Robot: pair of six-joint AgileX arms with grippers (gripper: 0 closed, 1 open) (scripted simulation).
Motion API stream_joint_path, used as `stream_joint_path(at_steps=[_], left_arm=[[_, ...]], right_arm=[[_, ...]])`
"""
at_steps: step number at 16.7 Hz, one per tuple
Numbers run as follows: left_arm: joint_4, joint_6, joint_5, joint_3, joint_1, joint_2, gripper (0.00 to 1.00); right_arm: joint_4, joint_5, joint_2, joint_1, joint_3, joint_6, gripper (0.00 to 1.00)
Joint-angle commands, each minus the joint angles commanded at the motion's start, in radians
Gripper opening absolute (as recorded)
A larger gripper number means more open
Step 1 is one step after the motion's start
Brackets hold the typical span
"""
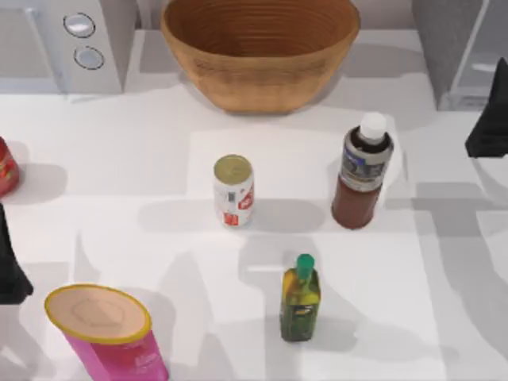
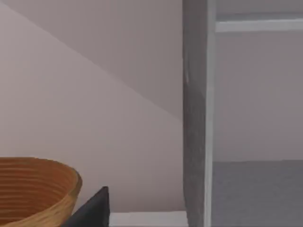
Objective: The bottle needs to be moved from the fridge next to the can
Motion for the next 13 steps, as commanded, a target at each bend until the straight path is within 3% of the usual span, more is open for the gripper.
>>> stream_joint_path(at_steps=[8, 13], left_arm=[[0.000, 0.000, 0.000, 0.000, 0.000, 0.000, 1.00], [0.000, 0.000, 0.000, 0.000, 0.000, 0.000, 1.00]], right_arm=[[-0.550, -0.297, -0.758, -0.317, -0.253, -0.004, 1.00], [-0.753, -0.420, -1.008, -0.412, -0.338, -0.006, 1.00]])
